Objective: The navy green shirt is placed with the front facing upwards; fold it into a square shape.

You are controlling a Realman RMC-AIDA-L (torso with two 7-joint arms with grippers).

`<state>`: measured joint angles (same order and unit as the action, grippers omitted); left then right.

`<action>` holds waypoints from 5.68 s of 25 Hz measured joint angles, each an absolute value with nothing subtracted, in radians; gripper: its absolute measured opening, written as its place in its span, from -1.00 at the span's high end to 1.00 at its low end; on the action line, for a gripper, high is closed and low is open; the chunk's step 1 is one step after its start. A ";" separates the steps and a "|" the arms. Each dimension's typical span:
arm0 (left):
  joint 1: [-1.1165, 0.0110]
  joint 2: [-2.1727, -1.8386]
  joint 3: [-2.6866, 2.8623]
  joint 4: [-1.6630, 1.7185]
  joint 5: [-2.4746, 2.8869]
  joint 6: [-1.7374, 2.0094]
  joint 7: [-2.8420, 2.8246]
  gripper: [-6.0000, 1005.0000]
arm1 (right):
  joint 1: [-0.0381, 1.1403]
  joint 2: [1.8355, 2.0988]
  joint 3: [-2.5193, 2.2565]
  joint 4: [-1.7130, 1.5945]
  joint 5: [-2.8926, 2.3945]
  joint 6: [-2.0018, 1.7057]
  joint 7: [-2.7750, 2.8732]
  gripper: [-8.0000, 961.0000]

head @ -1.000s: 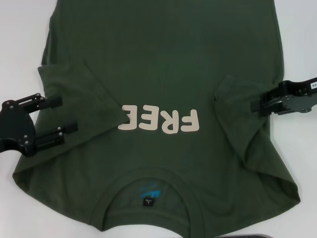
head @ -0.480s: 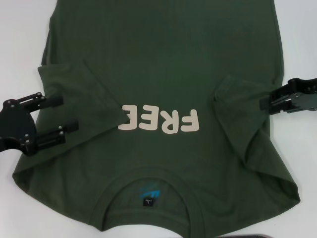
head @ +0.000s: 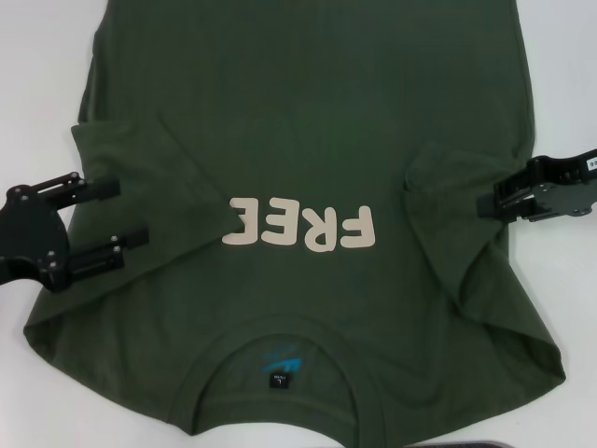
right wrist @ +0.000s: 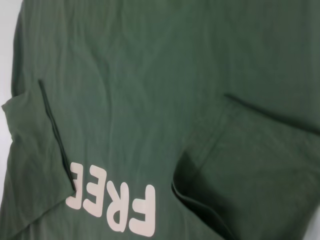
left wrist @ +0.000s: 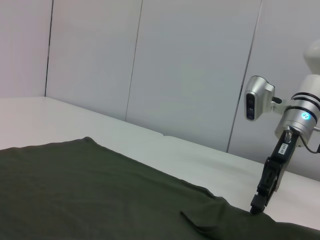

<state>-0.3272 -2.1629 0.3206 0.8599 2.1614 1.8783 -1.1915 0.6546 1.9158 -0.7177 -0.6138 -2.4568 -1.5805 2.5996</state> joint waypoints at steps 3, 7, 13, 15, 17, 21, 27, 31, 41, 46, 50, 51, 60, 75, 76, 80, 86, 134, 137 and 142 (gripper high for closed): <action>-0.327 -2.163 0.321 0.858 2.161 1.878 -1.191 -0.40 | 0.650 1.913 -0.721 -0.618 -2.459 -1.581 2.605 0.23; -0.325 -2.163 0.321 0.857 2.161 1.877 -1.191 -0.40 | 0.647 1.909 -0.723 -0.619 -2.474 -1.582 2.606 0.23; -0.326 -2.163 0.321 0.855 2.161 1.877 -1.190 -0.40 | 0.648 1.910 -0.712 -0.615 -2.475 -1.583 2.605 0.23; -0.326 -2.163 0.321 0.855 2.161 1.877 -1.190 -0.40 | 0.653 1.919 -0.712 -0.611 -2.474 -1.575 2.603 0.22; -0.326 -2.163 0.321 0.854 2.161 1.874 -1.190 -0.40 | 0.659 1.933 -0.712 -0.610 -2.473 -1.563 2.602 0.21; -0.325 -2.163 0.321 0.854 2.161 1.864 -1.189 -0.40 | 0.674 1.959 -0.721 -0.602 -2.475 -1.548 2.601 0.18; -0.319 -2.163 0.321 0.853 2.161 1.862 -1.173 -0.40 | 0.701 1.980 -0.718 -0.595 -2.434 -1.559 2.581 0.15; -0.319 -2.163 0.321 0.853 2.161 1.861 -1.172 -0.40 | 0.709 1.982 -0.719 -0.601 -2.351 -1.595 2.532 0.12; -0.321 -2.163 0.319 0.853 2.161 1.862 -1.177 -0.40 | 0.643 1.957 -0.693 -0.627 -2.314 -1.588 2.391 0.06; -0.323 -2.161 0.317 0.856 2.142 1.864 -1.202 -0.41 | 0.567 1.962 -0.633 -0.620 -2.181 -1.611 2.091 0.03; -0.319 -2.161 0.317 0.859 2.117 1.874 -1.226 -0.41 | 0.532 1.980 -0.625 -0.612 -2.100 -1.622 1.923 0.01; -0.320 -2.161 0.317 0.859 2.116 1.875 -1.232 -0.41 | 0.530 1.981 -0.626 -0.610 -2.095 -1.632 1.891 0.00; -0.302 -2.127 0.330 0.859 2.121 2.008 -1.269 -0.42 | 0.473 2.072 -0.696 -0.637 -2.145 -1.785 1.423 -0.44; -0.237 -2.102 0.319 0.905 2.136 2.003 -1.612 -0.41 | 0.436 2.085 -0.674 -0.525 -2.103 -1.925 1.355 -0.77; -0.241 -2.090 0.318 0.916 2.143 1.999 -1.726 -0.41 | 0.439 2.085 -0.676 -0.526 -2.104 -1.918 1.374 -0.77; -0.258 -2.047 0.324 0.920 2.189 2.025 -2.076 -0.41 | 0.446 2.085 -0.693 -0.529 -2.109 -1.906 1.390 -0.77; -0.297 -2.017 0.325 0.918 2.314 2.001 -2.312 -0.41 | 0.445 2.080 -0.697 -0.553 -2.111 -1.880 1.395 -0.77; -0.304 -2.005 0.339 0.830 2.539 1.789 -2.393 -0.41 | 0.454 2.086 -0.673 -0.566 -2.105 -1.865 1.397 -0.77; -0.309 -2.006 0.339 0.818 2.539 1.784 -2.392 -0.41 | 0.454 2.086 -0.673 -0.566 -2.104 -1.865 1.397 -0.77; -0.321 -2.006 0.340 0.801 2.539 1.773 -2.385 -0.41 | 0.455 2.086 -0.673 -0.566 -2.104 -1.868 1.397 -0.77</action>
<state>-0.3207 -2.0064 0.3399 0.8008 2.5387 1.7731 -2.3854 0.4552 2.0861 -0.6734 -0.5663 -2.1039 -1.8678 1.3974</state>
